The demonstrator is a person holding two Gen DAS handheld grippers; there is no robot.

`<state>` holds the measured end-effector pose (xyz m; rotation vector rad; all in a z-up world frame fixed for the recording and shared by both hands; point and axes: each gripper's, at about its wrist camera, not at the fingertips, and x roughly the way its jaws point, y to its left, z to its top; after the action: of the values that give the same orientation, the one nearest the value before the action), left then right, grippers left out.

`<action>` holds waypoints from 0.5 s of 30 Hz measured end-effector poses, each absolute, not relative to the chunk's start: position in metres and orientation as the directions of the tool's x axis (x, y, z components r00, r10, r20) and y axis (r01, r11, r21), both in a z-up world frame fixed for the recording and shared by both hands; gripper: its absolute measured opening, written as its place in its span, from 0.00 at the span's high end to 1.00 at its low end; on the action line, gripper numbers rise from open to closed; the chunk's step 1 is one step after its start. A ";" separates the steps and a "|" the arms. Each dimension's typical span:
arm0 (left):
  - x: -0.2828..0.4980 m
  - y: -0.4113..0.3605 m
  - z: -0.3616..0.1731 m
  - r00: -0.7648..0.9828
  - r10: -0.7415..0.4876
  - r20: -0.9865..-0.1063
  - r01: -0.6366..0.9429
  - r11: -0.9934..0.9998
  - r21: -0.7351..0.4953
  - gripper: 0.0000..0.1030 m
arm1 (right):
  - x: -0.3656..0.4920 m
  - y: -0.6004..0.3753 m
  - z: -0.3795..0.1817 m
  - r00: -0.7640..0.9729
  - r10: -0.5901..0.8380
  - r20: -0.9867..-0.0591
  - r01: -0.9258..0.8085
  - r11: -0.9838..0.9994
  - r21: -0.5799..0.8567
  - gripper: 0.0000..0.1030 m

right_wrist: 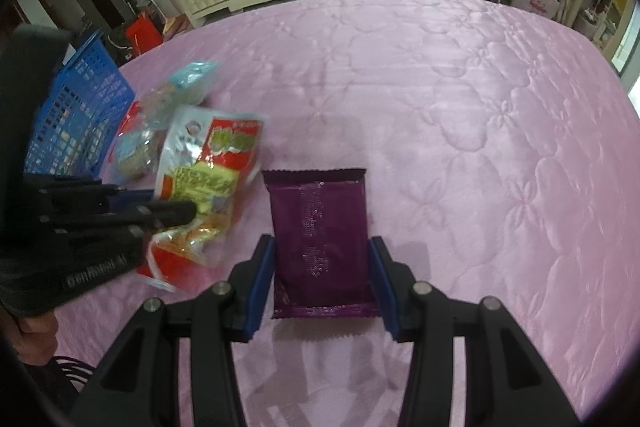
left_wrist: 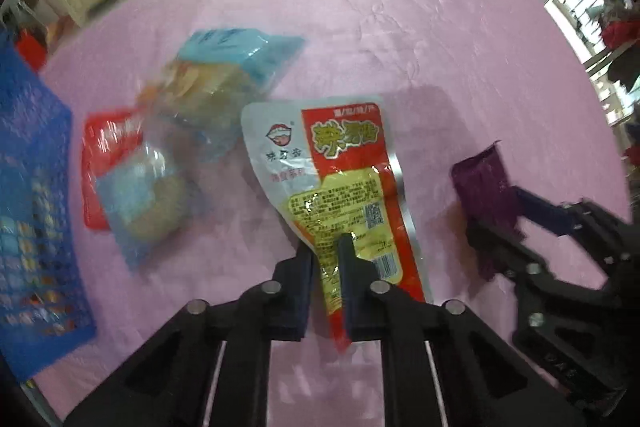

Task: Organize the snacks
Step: 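Grasp the purple bag with the right gripper while the left gripper grasps the red spicy snack pack, then carry the purple bag and red snack pack over the blue basket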

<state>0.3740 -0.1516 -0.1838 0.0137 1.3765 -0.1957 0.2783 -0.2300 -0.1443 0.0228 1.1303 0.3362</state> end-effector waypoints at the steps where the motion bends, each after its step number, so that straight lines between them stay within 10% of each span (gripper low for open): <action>1: 0.371 -0.149 -0.186 0.177 -0.136 -0.975 0.154 0.982 -0.109 0.90 | 0.276 -0.226 -0.144 0.373 0.280 -0.885 -0.253 0.948 0.193 0.50; 15: 0.313 -0.130 -0.171 0.293 -0.229 -0.929 0.237 0.958 -0.161 1.00 | 0.257 -0.201 -0.107 0.414 0.209 -0.886 -0.259 0.960 0.105 0.50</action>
<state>0.3132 -0.1298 -0.1714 0.0074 1.2357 -0.3098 0.2568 -0.2007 -0.1070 -0.0507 1.1059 0.2945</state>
